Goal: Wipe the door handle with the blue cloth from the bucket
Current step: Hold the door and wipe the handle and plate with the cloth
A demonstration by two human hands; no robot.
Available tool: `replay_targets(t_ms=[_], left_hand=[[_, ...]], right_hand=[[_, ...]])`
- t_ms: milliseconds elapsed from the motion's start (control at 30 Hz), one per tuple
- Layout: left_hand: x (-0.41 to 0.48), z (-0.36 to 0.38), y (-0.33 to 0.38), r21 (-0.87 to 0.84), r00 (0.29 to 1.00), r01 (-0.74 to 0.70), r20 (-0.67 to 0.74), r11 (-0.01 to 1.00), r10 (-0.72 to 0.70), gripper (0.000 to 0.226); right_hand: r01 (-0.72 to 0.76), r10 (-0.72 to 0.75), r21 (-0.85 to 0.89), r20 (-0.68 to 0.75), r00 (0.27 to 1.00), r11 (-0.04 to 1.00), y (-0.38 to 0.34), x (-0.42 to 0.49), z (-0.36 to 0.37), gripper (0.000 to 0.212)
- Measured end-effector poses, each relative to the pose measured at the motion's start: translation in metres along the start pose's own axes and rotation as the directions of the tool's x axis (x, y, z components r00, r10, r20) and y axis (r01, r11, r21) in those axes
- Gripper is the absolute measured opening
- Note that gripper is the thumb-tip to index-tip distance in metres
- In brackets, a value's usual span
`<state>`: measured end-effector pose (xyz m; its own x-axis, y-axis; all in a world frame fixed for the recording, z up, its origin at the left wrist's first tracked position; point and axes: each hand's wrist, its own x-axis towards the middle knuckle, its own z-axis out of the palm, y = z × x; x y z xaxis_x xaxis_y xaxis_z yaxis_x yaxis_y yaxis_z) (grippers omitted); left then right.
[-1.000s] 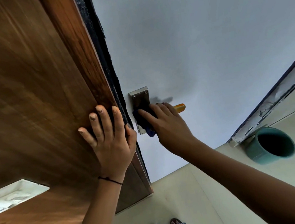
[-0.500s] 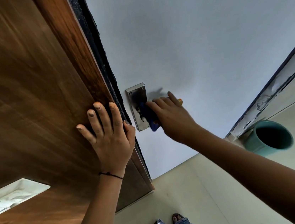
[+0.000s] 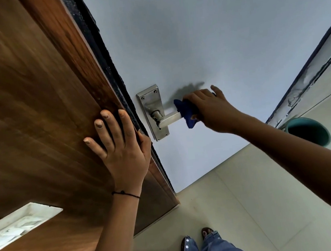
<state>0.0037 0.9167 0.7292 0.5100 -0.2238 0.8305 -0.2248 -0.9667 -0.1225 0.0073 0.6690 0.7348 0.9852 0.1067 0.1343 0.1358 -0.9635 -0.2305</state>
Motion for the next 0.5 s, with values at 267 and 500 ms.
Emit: replay_targets(t_ms=[267,500], left_hand=[[0.000,-0.002,0.002,-0.024,1.000,0.002,0.017,1.000,-0.001,0.087],[0.000,-0.003,0.004,-0.046,1.000,0.007,0.014,0.999,-0.006,0.088]], right_hand=[[-0.194,0.157,0.846,0.133,0.979,0.497,0.011,-0.026,0.027,0.038],[-0.072,0.308,0.899,0.223,0.925,-0.433,-0.064,-0.021,0.059,0.038]])
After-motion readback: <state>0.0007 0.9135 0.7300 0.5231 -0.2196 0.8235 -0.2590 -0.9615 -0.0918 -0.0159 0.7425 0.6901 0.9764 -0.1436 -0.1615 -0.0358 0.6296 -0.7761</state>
